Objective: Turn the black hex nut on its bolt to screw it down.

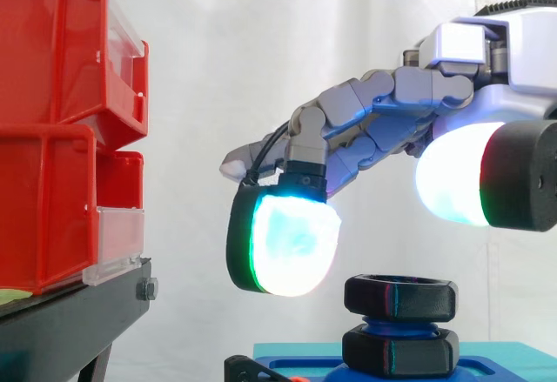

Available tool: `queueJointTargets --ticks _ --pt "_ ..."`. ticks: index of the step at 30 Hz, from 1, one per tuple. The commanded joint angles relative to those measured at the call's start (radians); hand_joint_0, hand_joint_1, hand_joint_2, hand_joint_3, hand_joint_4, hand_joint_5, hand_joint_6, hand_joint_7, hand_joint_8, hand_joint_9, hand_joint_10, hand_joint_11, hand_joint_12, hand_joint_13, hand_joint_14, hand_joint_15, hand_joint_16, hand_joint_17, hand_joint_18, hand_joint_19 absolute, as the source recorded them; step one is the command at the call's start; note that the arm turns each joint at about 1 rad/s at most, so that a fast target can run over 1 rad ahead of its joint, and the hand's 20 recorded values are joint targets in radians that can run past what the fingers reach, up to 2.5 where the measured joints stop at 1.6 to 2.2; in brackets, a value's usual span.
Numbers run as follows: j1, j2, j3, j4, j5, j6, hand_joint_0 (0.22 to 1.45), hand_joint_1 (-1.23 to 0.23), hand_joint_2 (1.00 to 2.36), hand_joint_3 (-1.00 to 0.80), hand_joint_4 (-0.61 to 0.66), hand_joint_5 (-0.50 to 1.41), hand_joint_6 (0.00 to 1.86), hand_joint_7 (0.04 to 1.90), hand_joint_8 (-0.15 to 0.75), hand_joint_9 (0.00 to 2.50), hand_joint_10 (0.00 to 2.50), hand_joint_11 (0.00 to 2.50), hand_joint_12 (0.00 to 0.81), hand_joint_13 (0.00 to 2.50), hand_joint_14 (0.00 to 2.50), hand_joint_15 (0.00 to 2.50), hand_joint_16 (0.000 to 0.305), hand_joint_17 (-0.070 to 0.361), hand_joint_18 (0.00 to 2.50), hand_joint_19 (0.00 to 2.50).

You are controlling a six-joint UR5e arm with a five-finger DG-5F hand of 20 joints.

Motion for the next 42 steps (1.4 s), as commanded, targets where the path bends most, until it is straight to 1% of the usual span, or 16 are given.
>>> queueJointTargets --ticks 1,4,6,7,11,13,14,15,19,24,30,34,36,42 --pt "0.003 0.001 0.0 -0.01 0.001 0.0 0.47 -0.25 1.0 -0.5 0.12 -0.02 0.51 1.01 0.17 0.67 0.0 0.0 0.29 0.25 0.0 0.0 0.044 0.099 0.08 0.09" --pt "0.003 -0.001 0.0 -0.01 0.001 -0.002 0.48 -0.25 1.0 -0.5 0.12 -0.02 0.51 1.04 0.17 0.67 0.0 0.0 0.29 0.25 0.0 0.0 0.044 0.098 0.08 0.09" --pt "0.001 -0.001 -0.001 -0.011 0.001 -0.009 0.48 -0.25 1.0 -0.5 0.1 -0.02 0.51 1.05 0.172 0.67 0.0 0.0 0.291 0.25 0.0 0.0 0.043 0.098 0.08 0.09" --pt "0.003 -0.001 0.0 -0.011 0.001 -0.014 0.48 -0.26 1.0 -0.5 0.1 -0.02 0.51 1.05 0.173 0.68 0.0 0.0 0.291 0.25 0.0 0.0 0.043 0.097 0.08 0.09" --pt "0.0 -0.001 -0.001 -0.014 0.001 -0.035 0.48 -0.26 1.0 -0.5 0.11 -0.02 0.51 1.04 0.172 0.68 0.0 0.0 0.291 0.25 0.0 0.0 0.042 0.095 0.08 0.09" --pt "-0.002 -0.021 0.0 -0.01 -0.003 -0.041 0.48 -0.26 1.0 -0.5 0.11 -0.02 0.51 1.03 0.171 0.68 0.0 0.0 0.291 0.25 0.0 0.0 0.042 0.095 0.08 0.09" --pt "-0.008 -0.031 -0.001 -0.005 -0.004 -0.041 0.48 -0.26 1.0 -0.5 0.1 -0.02 0.51 1.03 0.172 0.68 0.0 0.0 0.291 0.25 0.0 0.0 0.042 0.095 0.08 0.09" --pt "-0.008 -0.044 0.0 0.003 -0.006 -0.041 0.48 -0.26 1.0 -0.5 0.11 -0.02 0.51 1.04 0.171 0.68 0.0 0.0 0.29 0.25 0.0 0.0 0.042 0.095 0.08 0.09" --pt "-0.008 -0.045 0.0 0.026 -0.01 -0.038 0.48 -0.26 1.0 -0.5 0.11 -0.02 0.51 1.05 0.174 0.68 0.0 0.0 0.292 0.26 0.0 0.0 0.042 0.094 0.08 0.1" --pt "-0.006 -0.045 0.005 0.016 -0.01 -0.038 0.48 -0.26 1.0 -0.5 0.12 -0.03 0.51 1.06 0.174 0.68 0.0 0.0 0.297 0.26 0.0 0.0 0.042 0.094 0.07 0.11" --pt "-0.006 -0.045 0.006 0.02 -0.01 -0.04 0.48 -0.26 1.0 -0.5 0.12 -0.03 0.51 1.08 0.178 0.67 0.0 0.0 0.302 0.26 0.0 0.0 0.042 0.094 0.06 0.1" --pt "-0.005 -0.045 0.02 0.012 -0.01 -0.038 0.48 -0.26 1.0 -0.5 0.12 -0.03 0.51 1.14 0.183 0.67 0.0 0.01 0.305 0.26 0.0 0.0 0.041 0.093 0.05 0.11" --pt "-0.006 -0.045 0.035 0.001 -0.012 -0.038 0.48 -0.26 1.0 -0.5 0.13 -0.03 0.51 1.17 0.186 0.68 0.0 0.01 0.307 0.26 0.0 0.0 0.041 0.093 0.05 0.11" --pt "-0.009 -0.044 0.061 -0.043 -0.029 -0.04 0.48 -0.26 1.0 -0.5 0.11 -0.02 0.51 1.24 0.194 0.69 0.0 0.03 0.309 0.26 0.0 0.0 0.041 0.091 0.05 0.11"
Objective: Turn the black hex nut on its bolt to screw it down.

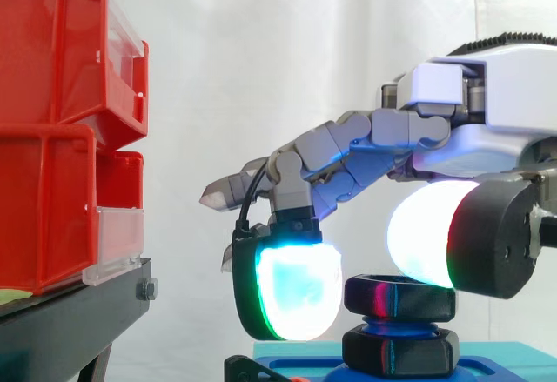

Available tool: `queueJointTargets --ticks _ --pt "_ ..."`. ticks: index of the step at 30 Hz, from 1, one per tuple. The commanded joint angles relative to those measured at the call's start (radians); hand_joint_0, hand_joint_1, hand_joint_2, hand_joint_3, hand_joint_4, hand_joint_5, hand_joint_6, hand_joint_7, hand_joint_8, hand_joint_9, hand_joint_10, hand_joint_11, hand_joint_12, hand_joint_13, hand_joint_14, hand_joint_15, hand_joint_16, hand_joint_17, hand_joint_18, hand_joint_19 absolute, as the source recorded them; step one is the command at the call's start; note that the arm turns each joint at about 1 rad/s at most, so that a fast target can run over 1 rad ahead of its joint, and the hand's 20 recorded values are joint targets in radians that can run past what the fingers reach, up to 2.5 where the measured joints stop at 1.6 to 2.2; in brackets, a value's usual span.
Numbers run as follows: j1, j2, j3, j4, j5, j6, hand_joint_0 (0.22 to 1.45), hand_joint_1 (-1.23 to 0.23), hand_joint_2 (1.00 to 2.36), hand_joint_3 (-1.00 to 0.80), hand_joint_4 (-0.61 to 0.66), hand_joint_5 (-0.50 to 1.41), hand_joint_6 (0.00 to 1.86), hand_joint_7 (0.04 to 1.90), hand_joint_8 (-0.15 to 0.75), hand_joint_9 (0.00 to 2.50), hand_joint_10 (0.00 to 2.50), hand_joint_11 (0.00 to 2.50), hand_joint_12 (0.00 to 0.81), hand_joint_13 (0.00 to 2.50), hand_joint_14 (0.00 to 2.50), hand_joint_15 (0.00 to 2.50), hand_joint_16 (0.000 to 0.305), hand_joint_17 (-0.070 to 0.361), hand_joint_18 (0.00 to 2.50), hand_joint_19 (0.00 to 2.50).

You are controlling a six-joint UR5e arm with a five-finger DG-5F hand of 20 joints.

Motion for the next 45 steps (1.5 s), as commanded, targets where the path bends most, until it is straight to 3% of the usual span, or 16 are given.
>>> queueJointTargets --ticks 1,13,20,29,30,36,37,41,45 --pt "-0.003 0.001 0.019 -0.022 -0.011 -0.001 0.48 -0.26 1.0 -0.5 0.11 -0.02 0.5 1.25 0.196 0.69 0.0 0.02 0.308 0.26 0.0 0.0 0.041 0.091 0.05 0.1" --pt "-0.02 0.0 0.027 -0.044 -0.028 -0.01 0.48 -0.26 1.0 -0.5 0.1 -0.01 0.5 1.36 0.201 0.69 0.0 0.04 0.311 0.27 0.0 0.0 0.04 0.09 0.06 0.1" --pt "-0.035 0.0 0.027 -0.045 -0.054 -0.01 0.48 -0.26 1.0 -0.5 0.09 0.0 0.5 1.45 0.2 0.7 0.0 0.04 0.31 0.27 0.0 0.0 0.04 0.09 0.07 0.1" --pt "-0.077 0.0 0.027 -0.041 -0.104 -0.01 0.48 -0.26 1.0 -0.5 0.08 0.01 0.5 1.5 0.198 0.72 0.0 0.05 0.309 0.28 0.0 0.0 0.039 0.088 0.07 0.1" --pt "-0.087 0.0 0.027 -0.039 -0.117 -0.01 0.48 -0.26 1.0 -0.5 0.08 0.01 0.5 1.51 0.199 0.73 0.0 0.05 0.31 0.28 0.0 0.0 0.039 0.088 0.08 0.1" --pt "-0.11 0.0 0.027 -0.032 -0.132 -0.01 0.48 -0.26 1.0 -0.5 0.08 0.01 0.5 1.51 0.199 0.73 0.0 0.06 0.308 0.29 0.0 0.0 0.039 0.087 0.08 0.09" --pt "-0.129 0.0 0.027 -0.027 -0.155 -0.01 0.48 -0.26 1.0 -0.5 0.08 0.01 0.5 1.51 0.199 0.73 0.0 0.07 0.307 0.29 0.0 0.0 0.039 0.087 0.08 0.1" --pt "-0.16 -0.002 0.025 -0.009 -0.193 -0.01 0.49 -0.26 1.0 -0.5 0.08 0.01 0.5 1.5 0.199 0.73 0.0 0.05 0.306 0.29 0.0 0.0 0.039 0.087 0.08 0.1" --pt "-0.175 -0.002 0.025 0.007 -0.223 -0.01 0.49 -0.26 1.0 -0.5 0.09 0.01 0.5 1.5 0.2 0.73 0.0 0.07 0.306 0.29 0.0 0.0 0.038 0.086 0.08 0.11"
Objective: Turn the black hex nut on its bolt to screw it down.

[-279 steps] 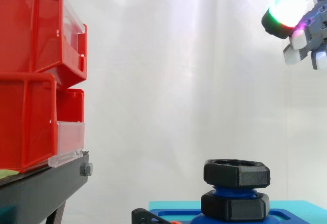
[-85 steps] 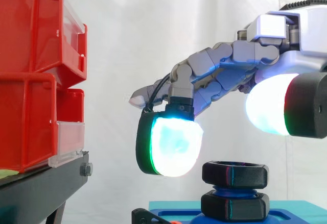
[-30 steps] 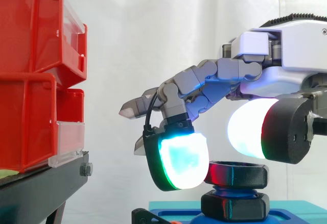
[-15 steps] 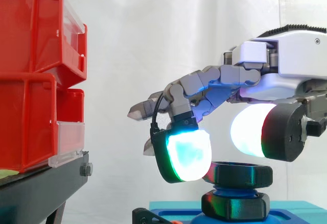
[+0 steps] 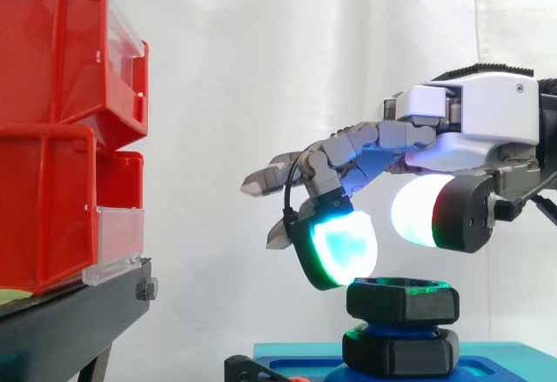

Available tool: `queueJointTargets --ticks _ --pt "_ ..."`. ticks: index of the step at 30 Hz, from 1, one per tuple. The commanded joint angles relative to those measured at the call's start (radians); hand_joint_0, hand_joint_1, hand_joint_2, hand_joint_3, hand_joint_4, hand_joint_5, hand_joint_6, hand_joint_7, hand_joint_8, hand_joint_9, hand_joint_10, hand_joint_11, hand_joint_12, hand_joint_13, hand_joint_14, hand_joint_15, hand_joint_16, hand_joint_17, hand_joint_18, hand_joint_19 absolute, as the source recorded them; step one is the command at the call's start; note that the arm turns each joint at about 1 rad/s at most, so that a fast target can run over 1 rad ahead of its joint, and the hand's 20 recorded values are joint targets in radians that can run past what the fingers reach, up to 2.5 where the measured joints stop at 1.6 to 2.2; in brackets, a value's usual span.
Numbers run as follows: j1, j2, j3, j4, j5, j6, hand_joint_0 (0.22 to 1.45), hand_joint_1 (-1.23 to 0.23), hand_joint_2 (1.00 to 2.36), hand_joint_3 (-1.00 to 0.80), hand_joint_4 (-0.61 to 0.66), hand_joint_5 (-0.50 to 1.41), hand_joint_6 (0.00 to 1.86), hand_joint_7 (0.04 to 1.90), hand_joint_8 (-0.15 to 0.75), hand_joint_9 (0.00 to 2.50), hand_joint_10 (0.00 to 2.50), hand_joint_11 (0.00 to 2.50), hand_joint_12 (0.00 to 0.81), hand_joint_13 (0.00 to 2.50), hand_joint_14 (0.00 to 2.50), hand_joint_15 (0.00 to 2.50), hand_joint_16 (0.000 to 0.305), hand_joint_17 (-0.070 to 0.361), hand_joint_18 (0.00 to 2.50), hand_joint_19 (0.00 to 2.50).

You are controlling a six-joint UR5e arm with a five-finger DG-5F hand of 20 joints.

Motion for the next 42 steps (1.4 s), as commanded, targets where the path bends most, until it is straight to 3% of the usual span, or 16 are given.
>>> queueJointTargets --ticks 1,10,17,28,35,42 --pt "-0.016 0.001 0.001 0.014 -0.029 0.0 0.49 -0.26 1.0 -0.5 0.09 0.0 0.5 1.49 0.196 0.73 0.0 0.07 0.306 0.29 0.0 0.0 0.038 0.086 0.09 0.11" --pt "0.004 0.001 0.001 0.067 -0.025 -0.002 0.49 -0.25 1.0 -0.5 0.12 -0.02 0.5 1.31 0.2 0.73 0.0 0.06 0.306 0.29 0.0 0.0 0.039 0.087 0.1 0.11" --pt "0.063 0.001 0.001 0.059 0.029 -0.002 0.49 -0.25 1.0 -0.5 0.14 -0.04 0.5 1.13 0.195 0.67 0.0 0.04 0.308 0.26 0.0 0.0 0.039 0.088 0.1 0.12" --pt "0.128 0.001 0.001 -0.009 0.098 -0.002 0.49 -0.25 1.0 -0.5 0.12 -0.04 0.5 1.03 0.176 0.62 0.0 0.0 0.299 0.18 0.0 0.0 0.044 0.098 0.02 0.07" --pt "0.145 0.001 0.001 -0.045 0.124 -0.002 0.49 -0.25 1.0 -0.5 0.11 -0.03 0.5 1.08 0.178 0.61 0.0 0.0 0.299 0.16 0.0 0.0 0.044 0.099 0.0 0.06" --pt "0.142 0.001 0.001 -0.052 0.124 -0.011 0.49 -0.25 1.0 -0.5 0.08 -0.01 0.5 1.26 0.178 0.65 0.0 0.0 0.296 0.18 0.0 0.0 0.043 0.097 0.02 0.07"
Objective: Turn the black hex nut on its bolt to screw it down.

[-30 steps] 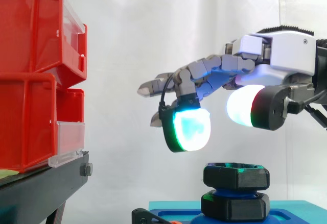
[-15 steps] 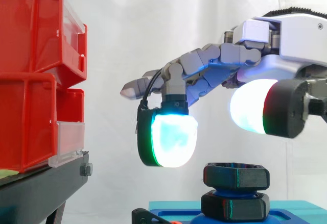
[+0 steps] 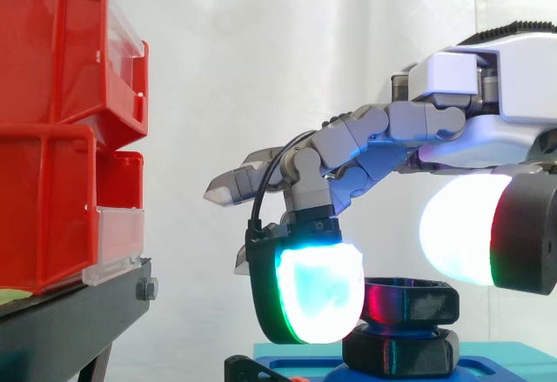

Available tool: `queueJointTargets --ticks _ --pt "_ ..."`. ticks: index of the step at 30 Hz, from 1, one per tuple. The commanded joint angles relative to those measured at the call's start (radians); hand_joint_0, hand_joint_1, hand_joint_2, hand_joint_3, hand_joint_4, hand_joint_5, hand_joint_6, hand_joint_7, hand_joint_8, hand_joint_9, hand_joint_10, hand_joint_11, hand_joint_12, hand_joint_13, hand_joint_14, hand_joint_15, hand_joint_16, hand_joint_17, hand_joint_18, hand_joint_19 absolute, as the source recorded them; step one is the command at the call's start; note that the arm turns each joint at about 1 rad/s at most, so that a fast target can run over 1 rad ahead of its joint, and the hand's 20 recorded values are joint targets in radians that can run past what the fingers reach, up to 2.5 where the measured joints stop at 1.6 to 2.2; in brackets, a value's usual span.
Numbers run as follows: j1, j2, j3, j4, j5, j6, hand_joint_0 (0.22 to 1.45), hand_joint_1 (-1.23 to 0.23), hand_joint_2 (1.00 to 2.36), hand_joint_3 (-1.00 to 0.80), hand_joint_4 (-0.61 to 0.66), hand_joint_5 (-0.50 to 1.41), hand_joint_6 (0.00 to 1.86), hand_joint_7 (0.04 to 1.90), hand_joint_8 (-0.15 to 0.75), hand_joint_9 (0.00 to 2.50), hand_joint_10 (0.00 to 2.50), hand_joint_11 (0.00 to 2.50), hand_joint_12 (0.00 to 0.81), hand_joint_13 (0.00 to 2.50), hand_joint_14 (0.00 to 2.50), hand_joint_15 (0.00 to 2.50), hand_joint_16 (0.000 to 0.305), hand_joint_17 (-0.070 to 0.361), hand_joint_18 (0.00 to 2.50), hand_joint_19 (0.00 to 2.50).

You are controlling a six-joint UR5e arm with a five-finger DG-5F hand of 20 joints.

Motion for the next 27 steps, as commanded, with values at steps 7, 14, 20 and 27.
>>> queueJointTargets --ticks 7,14,20,27 --pt "-0.012 0.0 0.0 -0.011 -0.005 -0.014 0.49 -0.25 1.0 -0.5 0.06 0.0 0.5 1.38 0.179 0.68 0.0 0.02 0.298 0.2 0.0 0.0 0.043 0.096 0.03 0.07" --pt "-0.023 0.0 -0.002 -0.006 -0.016 -0.015 0.49 -0.25 1.0 -0.5 0.06 0.0 0.5 1.43 0.184 0.7 0.0 0.03 0.297 0.21 0.0 0.0 0.042 0.095 0.04 0.08" --pt "-0.048 -0.001 0.0 -0.003 -0.042 -0.024 0.49 -0.25 1.0 -0.5 0.05 0.0 0.5 1.44 0.184 0.7 0.0 0.03 0.298 0.21 0.0 0.0 0.042 0.095 0.04 0.08" --pt "-0.078 -0.001 0.0 0.007 -0.071 -0.024 0.49 -0.25 1.0 -0.5 0.06 0.0 0.5 1.46 0.186 0.7 0.0 0.04 0.299 0.22 0.0 0.0 0.042 0.095 0.05 0.09"
